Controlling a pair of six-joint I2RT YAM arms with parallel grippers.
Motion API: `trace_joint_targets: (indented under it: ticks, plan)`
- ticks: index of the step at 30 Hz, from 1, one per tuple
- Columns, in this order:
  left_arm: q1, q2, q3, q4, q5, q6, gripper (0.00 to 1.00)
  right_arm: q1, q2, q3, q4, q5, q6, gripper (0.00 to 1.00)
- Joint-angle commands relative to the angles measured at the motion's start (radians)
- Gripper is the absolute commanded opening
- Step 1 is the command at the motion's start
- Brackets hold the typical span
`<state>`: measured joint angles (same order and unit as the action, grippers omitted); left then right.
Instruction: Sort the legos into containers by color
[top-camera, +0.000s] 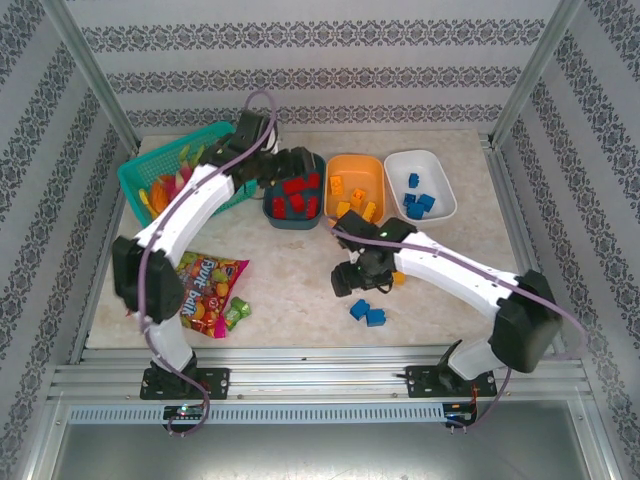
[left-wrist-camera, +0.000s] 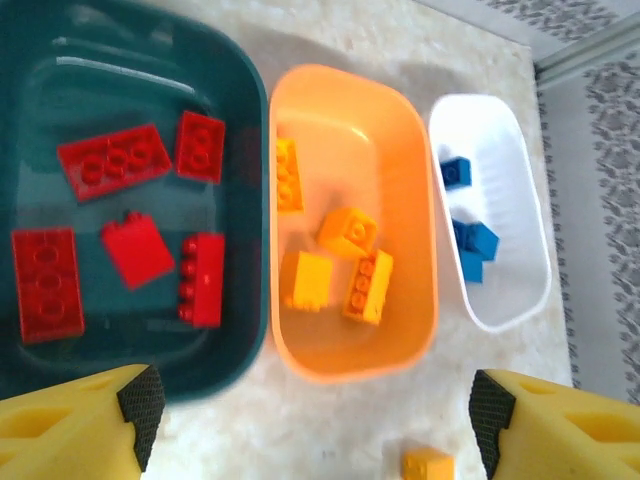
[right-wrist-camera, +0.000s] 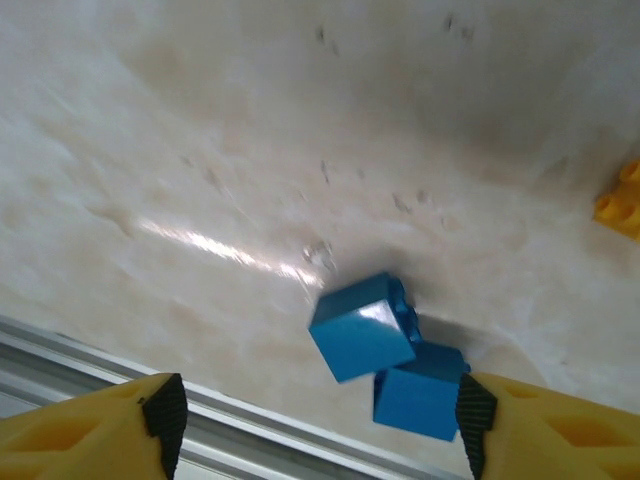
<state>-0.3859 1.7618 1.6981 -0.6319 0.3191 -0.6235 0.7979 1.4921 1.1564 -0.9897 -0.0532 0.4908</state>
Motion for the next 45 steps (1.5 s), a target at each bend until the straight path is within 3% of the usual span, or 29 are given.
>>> trace_joint_targets:
  ticks: [1, 9, 15, 19, 37, 45]
  plan:
    - [-0.015, -0.148, -0.241, 0.091, 0.040, -0.076, 0.85, 0.024, 0.062, 0.005, -0.087, 0.073, -0.102, 0.77]
    - [-0.087, -0.599, -0.646, 0.011, 0.055, -0.160, 0.93, 0.026, 0.242, 0.080, -0.123, 0.045, -0.154, 0.79]
    - [-0.087, -0.863, -0.785, -0.173, 0.015, -0.208, 0.93, 0.027, 0.313, 0.088, -0.128, 0.026, -0.174, 0.77]
    - [-0.087, -0.963, -0.817, -0.233, -0.020, -0.236, 0.93, 0.027, 0.352, 0.087, -0.135, 0.028, -0.188, 0.74]
    - [-0.087, -0.927, -0.810, -0.162, -0.024, -0.248, 0.92, 0.026, 0.431, 0.088, -0.115, 0.023, -0.204, 0.48]
    - [-0.087, -0.883, -0.784, -0.116, -0.007, -0.237, 0.92, -0.028, 0.363, 0.129, -0.116, 0.050, -0.183, 0.35]
